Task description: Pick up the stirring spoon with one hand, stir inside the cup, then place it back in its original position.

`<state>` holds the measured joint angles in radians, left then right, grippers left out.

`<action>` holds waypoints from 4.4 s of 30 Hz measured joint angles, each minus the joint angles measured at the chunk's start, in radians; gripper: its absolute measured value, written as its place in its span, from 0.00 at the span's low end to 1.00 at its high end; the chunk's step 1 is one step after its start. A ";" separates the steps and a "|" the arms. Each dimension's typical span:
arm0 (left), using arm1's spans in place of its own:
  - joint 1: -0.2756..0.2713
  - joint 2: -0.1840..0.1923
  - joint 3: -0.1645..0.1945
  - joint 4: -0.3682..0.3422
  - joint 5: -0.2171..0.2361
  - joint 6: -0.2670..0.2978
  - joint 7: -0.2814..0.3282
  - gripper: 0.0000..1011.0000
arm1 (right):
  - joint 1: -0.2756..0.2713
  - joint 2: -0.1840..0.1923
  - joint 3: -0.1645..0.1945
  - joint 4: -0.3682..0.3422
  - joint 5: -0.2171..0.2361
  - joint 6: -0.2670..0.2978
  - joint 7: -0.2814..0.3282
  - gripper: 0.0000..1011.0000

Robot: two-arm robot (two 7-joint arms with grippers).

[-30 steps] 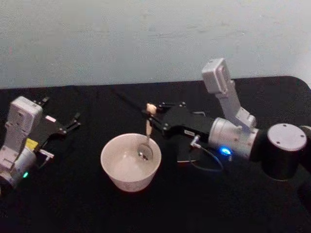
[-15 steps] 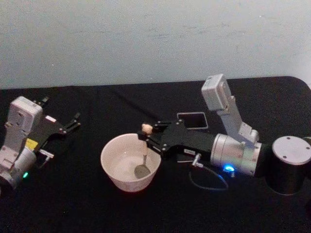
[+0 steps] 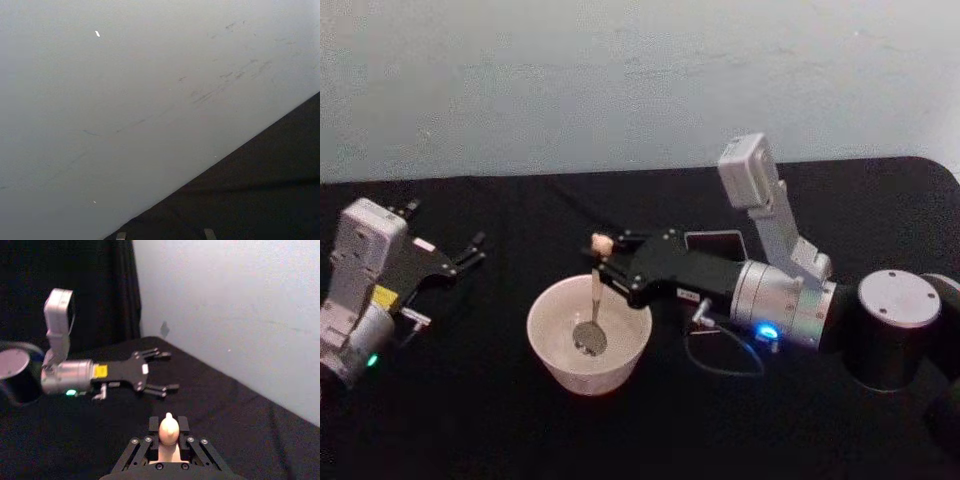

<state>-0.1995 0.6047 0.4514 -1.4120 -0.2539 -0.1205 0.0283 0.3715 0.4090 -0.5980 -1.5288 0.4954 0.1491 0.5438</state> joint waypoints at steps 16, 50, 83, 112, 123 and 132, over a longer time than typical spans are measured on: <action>0.000 0.000 0.000 0.000 0.000 0.000 0.000 0.99 | -0.019 0.006 0.106 -0.052 0.149 0.072 -0.078 0.21; 0.000 0.000 0.000 0.000 0.000 0.000 0.000 0.99 | -0.109 0.163 0.284 -0.129 0.357 0.018 -0.159 0.21; 0.000 0.000 0.000 0.000 0.000 0.000 0.000 0.99 | -0.097 0.151 0.193 -0.026 0.257 0.037 -0.180 0.21; 0.000 0.000 0.000 0.000 0.000 0.000 0.000 0.99 | -0.078 0.128 0.176 0.021 0.223 0.085 -0.173 0.21; 0.000 0.000 0.000 0.000 0.000 0.000 0.000 0.99 | -0.079 0.129 0.177 0.020 0.223 0.082 -0.172 0.21; 0.000 0.000 0.000 0.000 0.000 0.000 0.000 0.99 | -0.080 0.130 0.177 0.019 0.224 0.081 -0.172 0.21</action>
<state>-0.1996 0.6047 0.4514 -1.4120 -0.2539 -0.1205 0.0283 0.2918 0.5387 -0.4207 -1.5100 0.7192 0.2305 0.3721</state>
